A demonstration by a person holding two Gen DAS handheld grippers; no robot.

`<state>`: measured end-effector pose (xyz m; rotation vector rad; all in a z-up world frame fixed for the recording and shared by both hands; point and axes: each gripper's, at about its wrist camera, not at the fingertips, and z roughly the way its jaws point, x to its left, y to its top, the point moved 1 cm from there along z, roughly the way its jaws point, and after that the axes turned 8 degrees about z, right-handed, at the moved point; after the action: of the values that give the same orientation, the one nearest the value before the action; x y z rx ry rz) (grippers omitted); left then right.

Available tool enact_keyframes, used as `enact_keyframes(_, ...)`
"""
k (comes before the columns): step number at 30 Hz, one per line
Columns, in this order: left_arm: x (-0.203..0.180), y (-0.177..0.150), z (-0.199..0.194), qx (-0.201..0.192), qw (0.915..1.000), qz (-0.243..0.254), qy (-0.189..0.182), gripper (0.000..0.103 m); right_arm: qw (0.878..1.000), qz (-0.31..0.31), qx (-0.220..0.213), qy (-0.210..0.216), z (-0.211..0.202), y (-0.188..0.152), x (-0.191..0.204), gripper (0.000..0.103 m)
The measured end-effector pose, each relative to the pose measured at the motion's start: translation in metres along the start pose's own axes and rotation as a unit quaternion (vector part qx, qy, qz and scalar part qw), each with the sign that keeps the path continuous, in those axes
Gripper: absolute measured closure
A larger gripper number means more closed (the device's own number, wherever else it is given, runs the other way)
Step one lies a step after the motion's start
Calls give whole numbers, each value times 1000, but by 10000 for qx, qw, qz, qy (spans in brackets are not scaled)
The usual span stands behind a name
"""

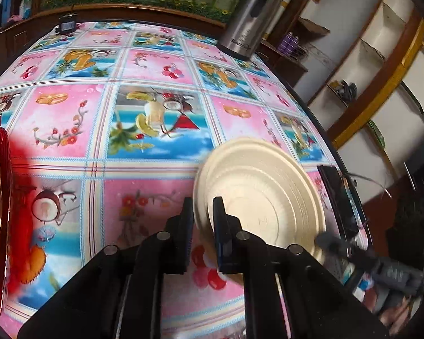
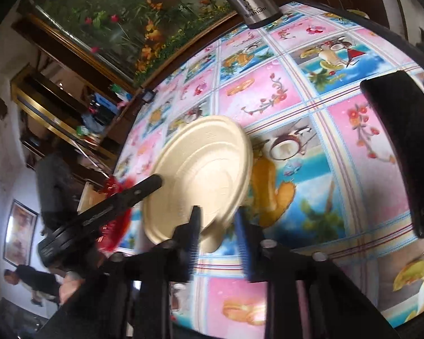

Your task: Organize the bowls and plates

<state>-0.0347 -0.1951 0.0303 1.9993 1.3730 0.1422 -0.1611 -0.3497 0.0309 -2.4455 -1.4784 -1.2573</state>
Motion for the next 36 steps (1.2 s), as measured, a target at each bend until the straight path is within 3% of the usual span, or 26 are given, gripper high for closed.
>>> enact_keyframes(3,-7,-4,-2,103,9998,126,-95,88,9990,-187,-282,-293,-3,10,0,86)
enact_keyframes(7,-9,-1,-5,89,9997,200,-89,85,9923,-568,-849,-694,-11,25,5,82)
enact_keyframes(9,-4,5,-5,106,9998,113,-113,80,9920,-601,-873,-682,-14,28,5,81)
enact_keyframes(10,-2,6,-5,98,9998,87,-128,72,9925,-560,-873,-648,-17,27,4,80)
enact_keyframes(12,2,11,-4,70,9998,18,-172,59,9942,-473,-821,-509,-21,25,2,67)
enact_keyframes(16,-1,17,4,111,9997,114,-197,57,9973,-288,-616,-260,-25,15,-2,64)
enact_keyframes(18,-5,18,10,140,9995,241,-152,57,9981,-266,-488,-269,-22,10,-1,64)
enact_keyframes(20,-7,17,12,127,9992,382,38,65,9988,-273,-333,-223,-15,6,2,65)
enact_keyframes(21,-10,16,13,138,9985,512,113,82,9989,-289,-273,-249,-12,4,3,71)
enact_keyframes(22,-11,14,13,151,9979,604,160,91,9986,-339,-229,-332,-7,3,4,78)
enact_keyframes(24,-15,11,13,139,9966,774,257,91,9978,-417,-224,-470,-1,2,4,89)
enact_keyframes(26,-18,8,12,125,9953,905,315,91,9978,-419,-258,-446,0,3,4,91)
enact_keyframes(36,-26,0,10,61,9932,1082,426,91,9974,-452,-306,-473,1,4,3,92)
